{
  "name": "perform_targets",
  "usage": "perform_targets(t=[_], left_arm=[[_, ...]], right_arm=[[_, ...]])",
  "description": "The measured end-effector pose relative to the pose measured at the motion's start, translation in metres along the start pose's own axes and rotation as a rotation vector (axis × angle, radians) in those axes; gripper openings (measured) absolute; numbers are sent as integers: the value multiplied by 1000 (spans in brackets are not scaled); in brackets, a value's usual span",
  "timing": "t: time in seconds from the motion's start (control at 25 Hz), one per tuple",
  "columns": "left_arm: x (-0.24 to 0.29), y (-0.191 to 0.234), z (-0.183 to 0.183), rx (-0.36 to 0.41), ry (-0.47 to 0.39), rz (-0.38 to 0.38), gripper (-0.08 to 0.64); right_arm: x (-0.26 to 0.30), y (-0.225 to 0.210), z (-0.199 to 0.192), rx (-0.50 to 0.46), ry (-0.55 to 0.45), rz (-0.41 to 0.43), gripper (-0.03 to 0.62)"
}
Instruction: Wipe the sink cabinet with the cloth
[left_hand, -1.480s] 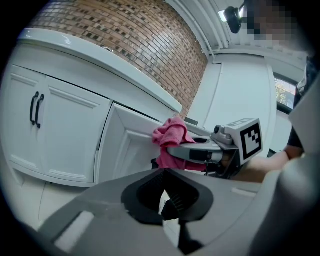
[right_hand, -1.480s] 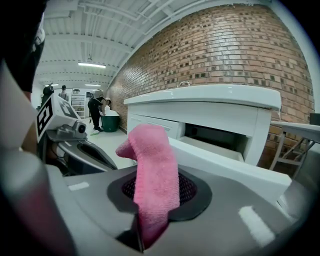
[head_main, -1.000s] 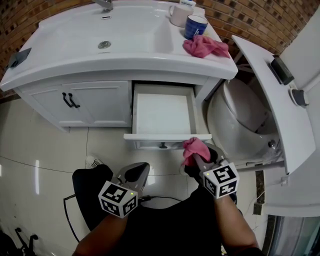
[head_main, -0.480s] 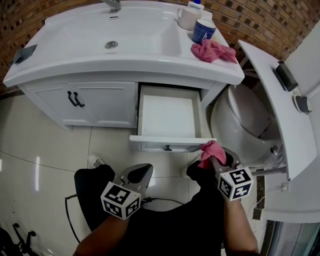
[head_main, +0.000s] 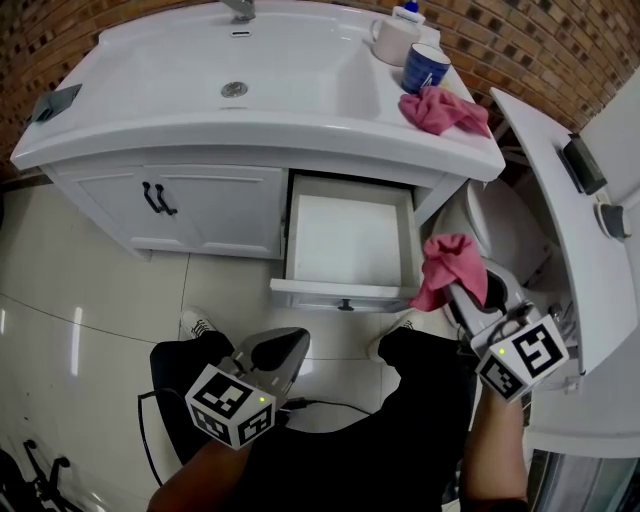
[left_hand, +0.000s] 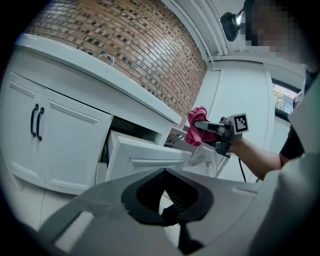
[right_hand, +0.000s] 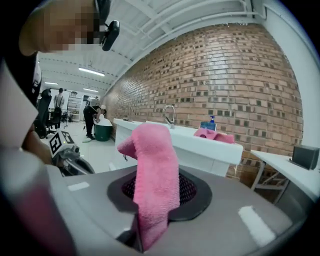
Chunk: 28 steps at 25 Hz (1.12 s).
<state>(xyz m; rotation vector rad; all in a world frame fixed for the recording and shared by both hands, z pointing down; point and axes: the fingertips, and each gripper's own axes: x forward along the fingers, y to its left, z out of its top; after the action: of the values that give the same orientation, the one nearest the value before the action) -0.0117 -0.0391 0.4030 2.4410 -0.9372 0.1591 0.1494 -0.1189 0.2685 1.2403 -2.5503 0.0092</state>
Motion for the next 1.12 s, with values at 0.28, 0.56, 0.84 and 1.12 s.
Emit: perform_targets(t=[0.28, 0.56, 0.84, 1.12], left_arm=[[-6, 27, 4, 42, -10, 77, 4], [-17, 46, -12, 39, -4, 114, 5], [-12, 43, -18, 27, 0, 87, 3], [-5, 34, -19, 40, 10, 59, 3]], right_arm=[[90, 99, 14, -38, 21, 181, 95], [142, 170, -6, -162, 94, 260, 95], [139, 150, -17, -155, 132, 224, 95], [119, 121, -27, -125, 143, 157, 95]])
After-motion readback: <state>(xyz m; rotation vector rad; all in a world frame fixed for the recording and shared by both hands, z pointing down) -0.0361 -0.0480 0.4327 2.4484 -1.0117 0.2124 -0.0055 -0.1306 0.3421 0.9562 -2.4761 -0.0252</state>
